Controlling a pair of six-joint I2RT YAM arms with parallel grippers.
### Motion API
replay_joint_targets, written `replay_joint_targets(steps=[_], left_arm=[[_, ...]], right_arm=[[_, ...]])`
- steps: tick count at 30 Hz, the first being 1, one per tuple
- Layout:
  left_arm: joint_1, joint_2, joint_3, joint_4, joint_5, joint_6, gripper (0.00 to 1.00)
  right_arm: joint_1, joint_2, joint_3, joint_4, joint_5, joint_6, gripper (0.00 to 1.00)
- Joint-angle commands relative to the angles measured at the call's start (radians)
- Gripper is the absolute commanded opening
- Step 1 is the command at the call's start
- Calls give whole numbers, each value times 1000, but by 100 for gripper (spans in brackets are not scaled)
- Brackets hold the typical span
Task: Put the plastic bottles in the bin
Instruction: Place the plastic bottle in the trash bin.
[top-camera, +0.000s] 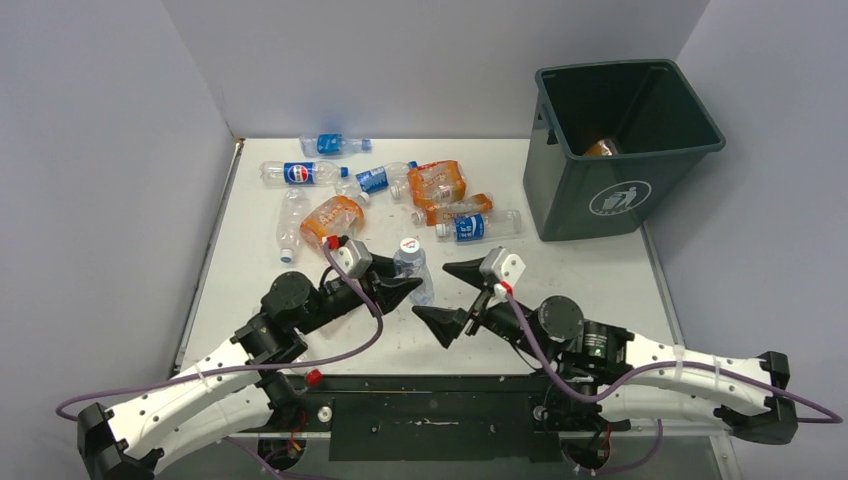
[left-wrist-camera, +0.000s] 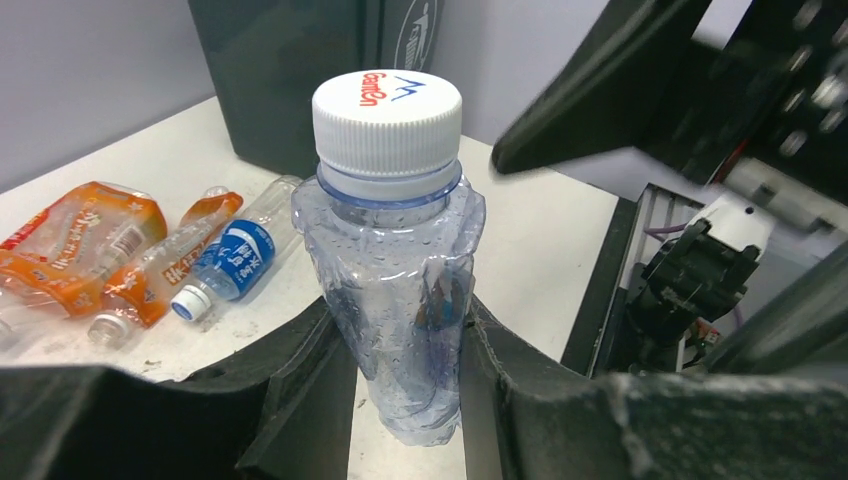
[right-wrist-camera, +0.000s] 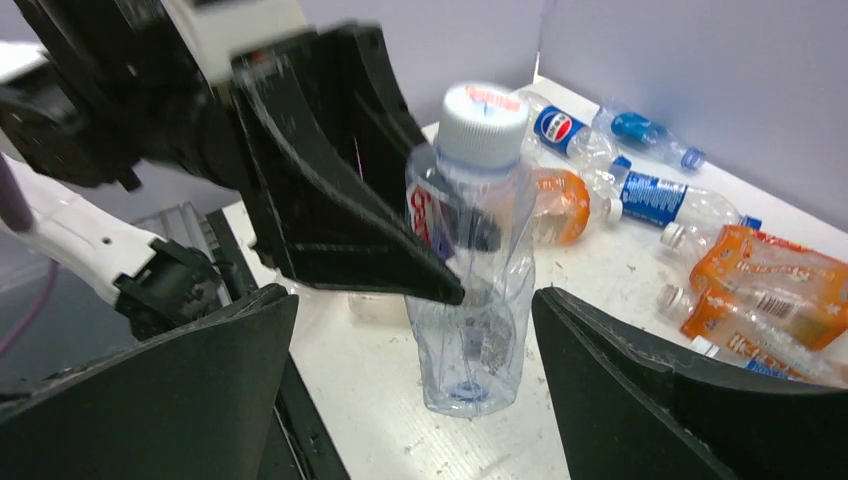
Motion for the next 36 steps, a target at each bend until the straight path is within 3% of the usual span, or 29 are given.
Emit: replay_joint_targets(steps=[1, 5, 13, 21, 33, 36], left_arm=[[-31, -37, -20, 45, -74, 103, 0], [-65, -45, -36, 47, -97, 169, 0], [-103, -63, -60, 68, -113, 227, 0], [-110, -63, -57, 61, -100, 239, 0], [-121, -71, -51, 40, -98, 254, 0], [-123, -73, -51, 39, -103, 256, 0]], right_arm=[[9, -35, 166, -208, -21, 31, 91], [9, -29, 264, -226, 37, 53, 92], [4, 158, 424, -348, 105, 89, 98], [-40, 238, 431, -315, 98, 133, 85], [-160, 269, 396, -248, -40, 198, 60], [-163, 278, 392, -247, -66, 201, 60]])
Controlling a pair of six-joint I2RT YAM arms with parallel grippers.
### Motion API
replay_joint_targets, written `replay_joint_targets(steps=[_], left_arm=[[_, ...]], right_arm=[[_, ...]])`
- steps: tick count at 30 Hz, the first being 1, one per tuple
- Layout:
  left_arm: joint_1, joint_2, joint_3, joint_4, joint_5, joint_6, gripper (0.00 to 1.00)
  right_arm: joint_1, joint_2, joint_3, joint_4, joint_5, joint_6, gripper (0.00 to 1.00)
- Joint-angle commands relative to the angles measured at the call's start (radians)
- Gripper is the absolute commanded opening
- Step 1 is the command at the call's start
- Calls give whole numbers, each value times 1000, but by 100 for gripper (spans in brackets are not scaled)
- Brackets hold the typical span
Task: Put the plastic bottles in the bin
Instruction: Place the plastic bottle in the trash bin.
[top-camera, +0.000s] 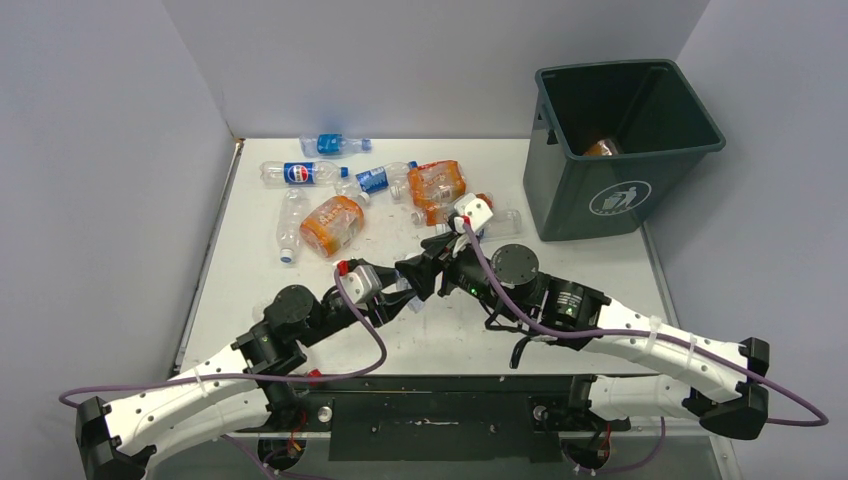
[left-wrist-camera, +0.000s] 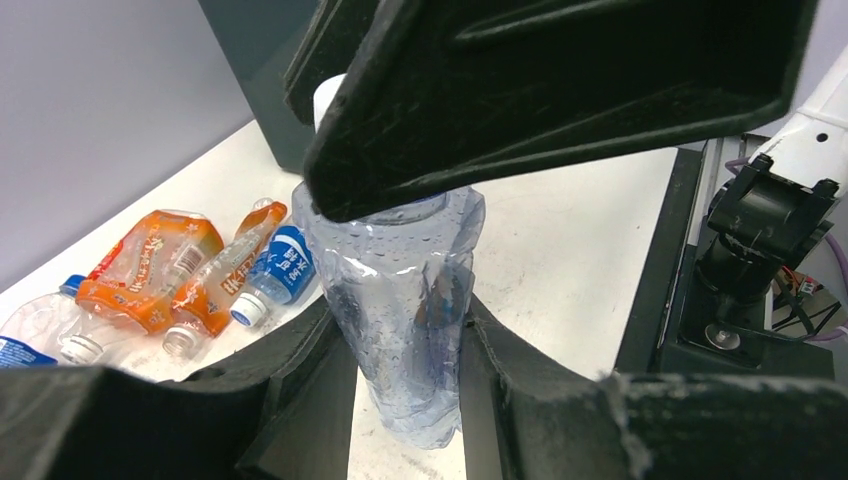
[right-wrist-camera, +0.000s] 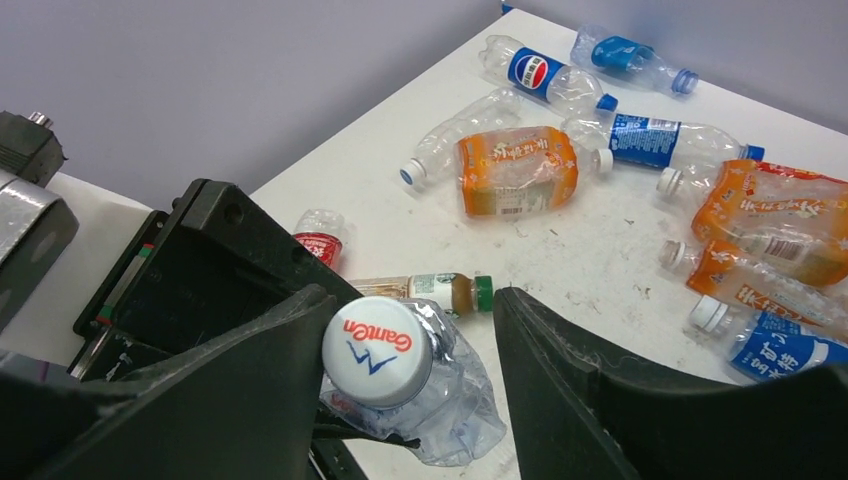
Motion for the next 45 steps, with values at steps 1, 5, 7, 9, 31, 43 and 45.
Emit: replay_joint_targets(steps=[1, 5, 7, 9, 31, 43, 45], left_arm=[[-12, -21, 10, 40, 8, 18, 0], [-13, -22, 10, 38, 4, 17, 0], [-14, -22, 11, 38, 5, 16, 0], [-14, -22, 10, 38, 5, 16, 0], [-12, -100, -30, 89, -305, -28, 96], [-12, -96, -40, 98, -337, -16, 96], [-12, -90, -34, 88, -336, -10, 96]], right_arm=[[-20, 12, -11, 54, -48, 18, 63], [-20, 16, -21, 50, -60, 24, 66], [-21, 16, -25, 46, -54, 27, 60], [-20, 14, -32, 46, -51, 30, 49], [-55, -218, 81, 375, 619, -400, 5], [-372, 74, 303, 757, 598, -554, 5], [-599, 123, 374, 579, 497, -286, 5]])
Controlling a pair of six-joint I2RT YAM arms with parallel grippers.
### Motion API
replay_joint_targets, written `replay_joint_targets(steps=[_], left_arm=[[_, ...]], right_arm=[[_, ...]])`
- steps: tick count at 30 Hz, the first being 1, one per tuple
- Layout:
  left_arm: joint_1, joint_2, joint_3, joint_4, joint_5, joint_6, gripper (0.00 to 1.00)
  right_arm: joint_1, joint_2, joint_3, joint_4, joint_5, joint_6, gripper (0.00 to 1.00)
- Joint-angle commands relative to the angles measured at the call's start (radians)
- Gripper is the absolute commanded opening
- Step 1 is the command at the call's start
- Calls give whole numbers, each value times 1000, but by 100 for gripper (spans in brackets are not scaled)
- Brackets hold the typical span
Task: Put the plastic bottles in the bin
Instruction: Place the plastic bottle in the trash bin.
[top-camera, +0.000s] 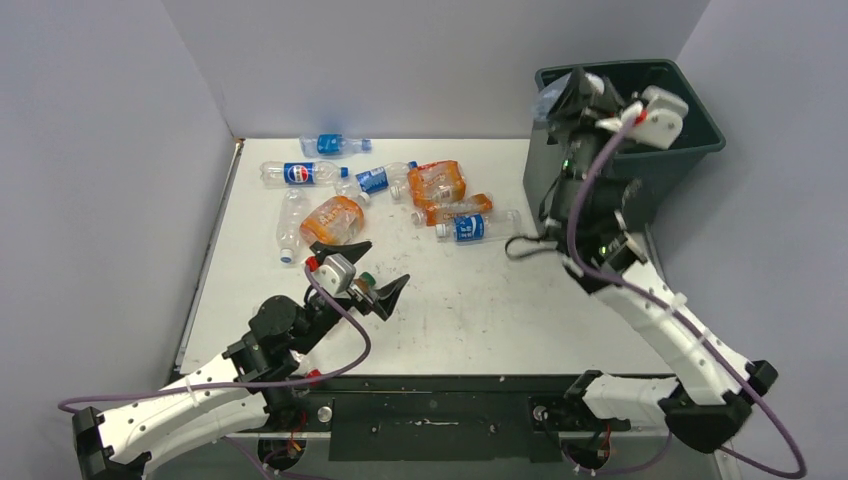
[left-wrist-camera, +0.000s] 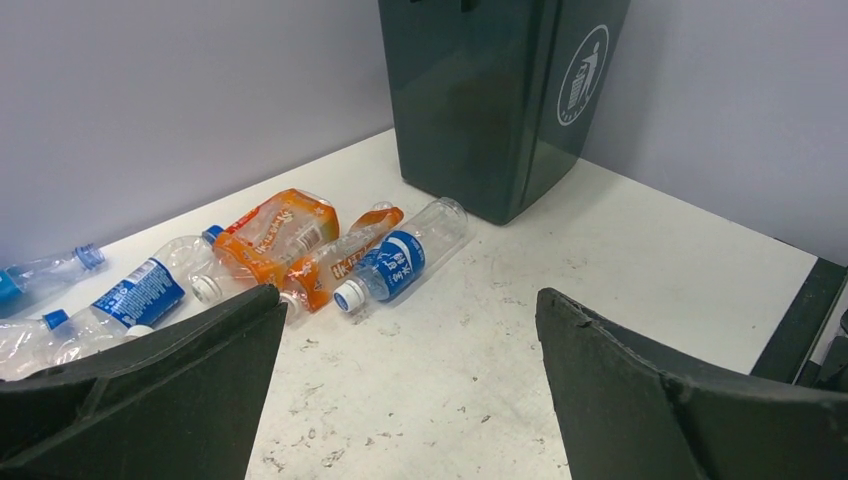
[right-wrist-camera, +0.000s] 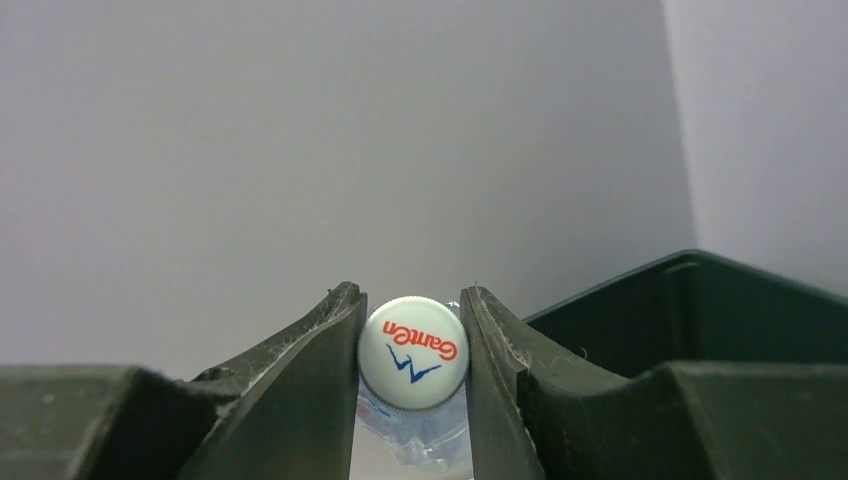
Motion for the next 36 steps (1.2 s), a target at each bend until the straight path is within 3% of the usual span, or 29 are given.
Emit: replay_joint_targets(steps=[1, 3, 7, 12, 19, 21, 24, 27, 31, 36], left_arm=[[-3, 5, 16, 34, -14, 21, 96], [-4, 2, 15, 30, -27, 26, 96], [-4, 3, 11, 35, -48, 30, 96], [-6, 39, 49, -16, -104, 26, 96], [-6, 41, 61, -42, -168, 29, 96], [-7, 43, 61, -43, -169, 29, 96], [-7, 48, 61, -42, -173, 25, 96], [-6, 54, 61, -42, -174, 25, 96], [-7, 58, 61, -42, -180, 24, 96], [-7, 58, 65, -55, -194, 36, 96]], right_arm=[[-381, 114, 156, -253, -174, 425, 5], [-477, 147, 162, -245, -217, 534, 5], [-604, 229, 194, -182, -143, 591, 5], [-830, 324, 232, -277, -181, 795, 5], [-900, 363, 130, -269, -157, 859, 5], [-904, 373, 122, -275, -155, 856, 15], [-909, 383, 121, -278, -187, 855, 60], [-910, 381, 129, -273, -219, 851, 82], [-890, 369, 173, -295, -260, 856, 90], [-774, 325, 226, -318, -344, 809, 97]])
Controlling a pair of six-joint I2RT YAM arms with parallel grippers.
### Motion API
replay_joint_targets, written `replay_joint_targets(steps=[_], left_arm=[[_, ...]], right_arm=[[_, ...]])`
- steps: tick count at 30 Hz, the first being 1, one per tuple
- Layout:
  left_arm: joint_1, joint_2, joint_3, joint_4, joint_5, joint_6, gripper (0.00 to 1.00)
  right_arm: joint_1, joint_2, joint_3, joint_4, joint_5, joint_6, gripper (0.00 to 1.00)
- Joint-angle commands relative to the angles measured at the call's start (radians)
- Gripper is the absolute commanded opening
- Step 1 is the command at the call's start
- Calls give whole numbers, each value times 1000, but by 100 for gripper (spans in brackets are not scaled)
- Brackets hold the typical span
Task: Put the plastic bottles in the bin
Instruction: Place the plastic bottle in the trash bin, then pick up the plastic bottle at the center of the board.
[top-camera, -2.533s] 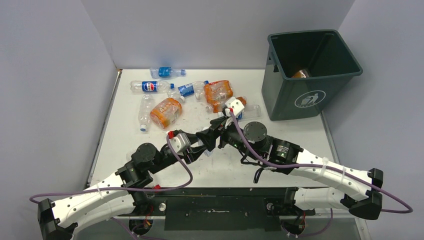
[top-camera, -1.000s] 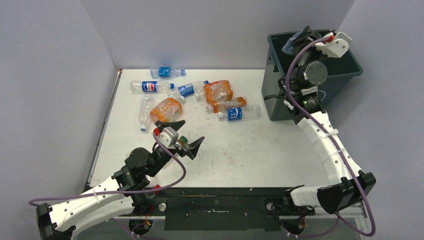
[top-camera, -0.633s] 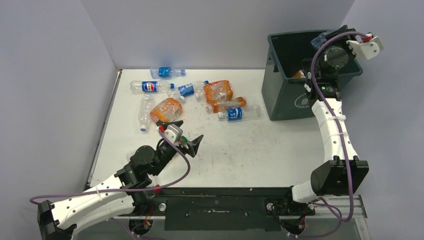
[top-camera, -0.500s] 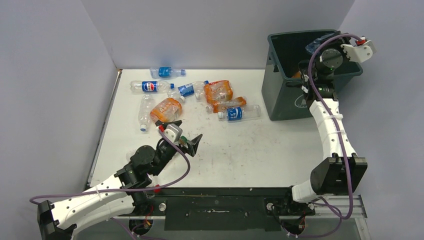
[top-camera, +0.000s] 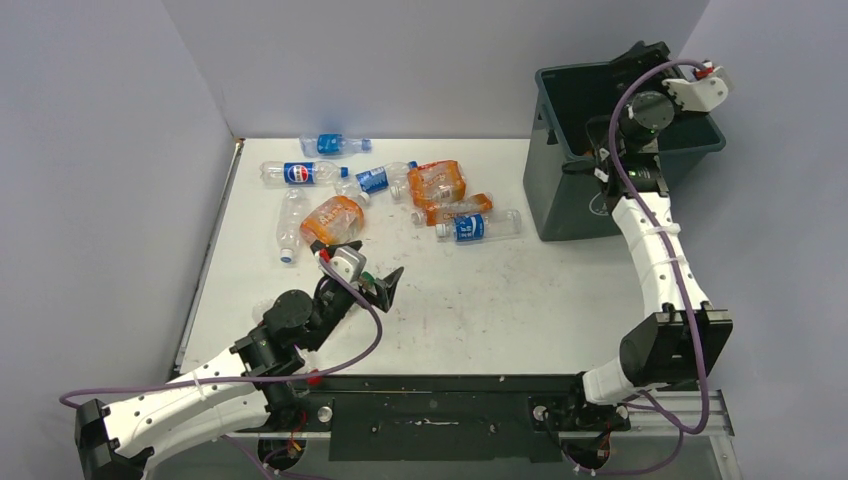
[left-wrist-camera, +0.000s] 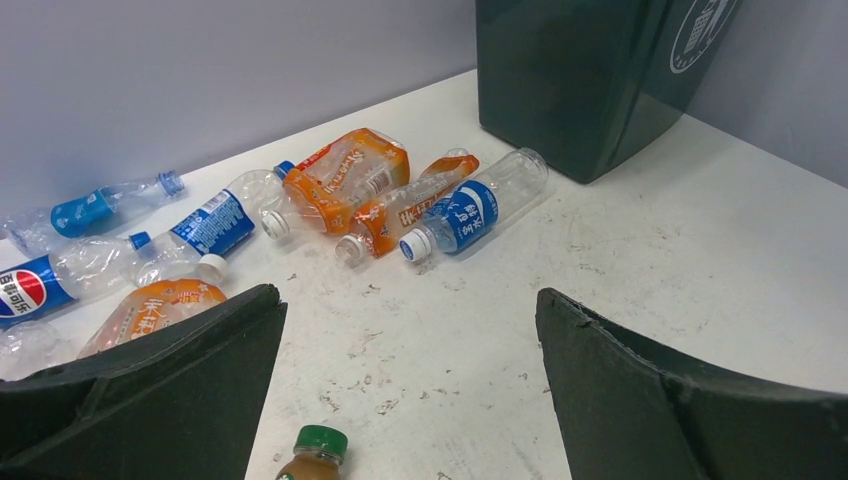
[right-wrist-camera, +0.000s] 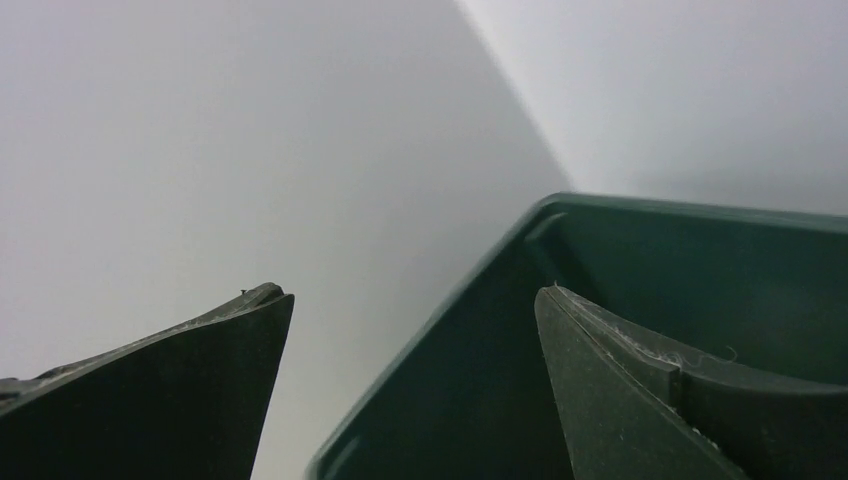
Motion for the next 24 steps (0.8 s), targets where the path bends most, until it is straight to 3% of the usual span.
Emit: replay_joint_targets(steps=[1, 8, 16, 20, 24], left_arm=[[-5, -2, 56, 2, -34, 16, 96], [-6, 1, 65, -15, -143, 70, 96], [-6, 24, 105, -66, -265, 84, 96], [-5, 10, 109, -75, -259, 77, 96], [-10, 4, 146, -186, -136, 130, 96]], right_arm=[[111, -87, 59, 28, -148, -27, 97], [325, -241, -152, 65, -410, 5, 98], [611, -321, -502, 7, -474, 52, 98], [654, -284, -650, -17, -558, 132, 99], [659, -280, -799, 17, -549, 182, 99]])
